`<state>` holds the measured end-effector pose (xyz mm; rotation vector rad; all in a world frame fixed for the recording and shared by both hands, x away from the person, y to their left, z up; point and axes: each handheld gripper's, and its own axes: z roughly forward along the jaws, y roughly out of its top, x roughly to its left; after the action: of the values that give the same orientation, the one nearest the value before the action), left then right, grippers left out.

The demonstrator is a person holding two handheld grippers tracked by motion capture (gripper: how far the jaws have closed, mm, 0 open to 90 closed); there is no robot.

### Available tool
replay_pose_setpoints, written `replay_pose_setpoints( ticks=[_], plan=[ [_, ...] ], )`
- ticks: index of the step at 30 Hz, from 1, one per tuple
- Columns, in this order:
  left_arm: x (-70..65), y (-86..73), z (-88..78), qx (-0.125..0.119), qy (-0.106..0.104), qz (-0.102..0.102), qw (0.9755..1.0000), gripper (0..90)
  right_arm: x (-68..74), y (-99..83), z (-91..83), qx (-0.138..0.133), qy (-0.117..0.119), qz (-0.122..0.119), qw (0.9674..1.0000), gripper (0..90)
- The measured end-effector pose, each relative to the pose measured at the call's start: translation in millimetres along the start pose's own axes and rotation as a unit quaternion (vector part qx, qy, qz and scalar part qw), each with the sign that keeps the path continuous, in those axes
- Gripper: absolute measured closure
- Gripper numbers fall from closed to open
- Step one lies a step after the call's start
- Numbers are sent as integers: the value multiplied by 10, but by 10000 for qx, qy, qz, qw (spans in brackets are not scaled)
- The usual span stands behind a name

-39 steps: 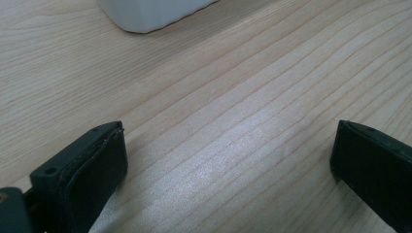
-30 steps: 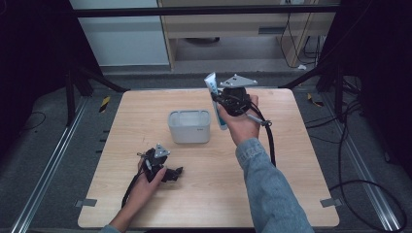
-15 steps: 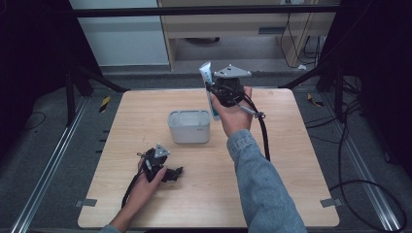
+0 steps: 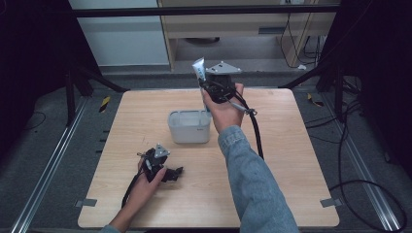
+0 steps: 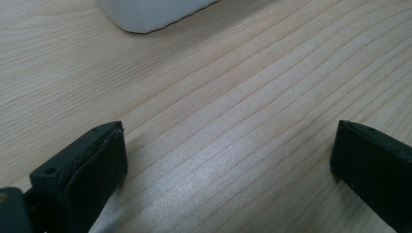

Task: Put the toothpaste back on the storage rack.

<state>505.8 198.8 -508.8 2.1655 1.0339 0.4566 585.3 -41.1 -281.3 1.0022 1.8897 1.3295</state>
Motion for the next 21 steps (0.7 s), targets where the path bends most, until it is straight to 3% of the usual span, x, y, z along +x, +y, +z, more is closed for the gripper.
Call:
replay_pose_setpoints(
  ticks=[15, 21],
  plan=[
    [-1, 1, 2, -4, 2, -5, 10000, 0, 122, 53, 142, -87, 11, 15, 10000, 796],
    [-1, 1, 2, -6, 3, -3, 10000, 0, 160, 60, 159, -200, 123, 145, 9996, 795]
  ],
)
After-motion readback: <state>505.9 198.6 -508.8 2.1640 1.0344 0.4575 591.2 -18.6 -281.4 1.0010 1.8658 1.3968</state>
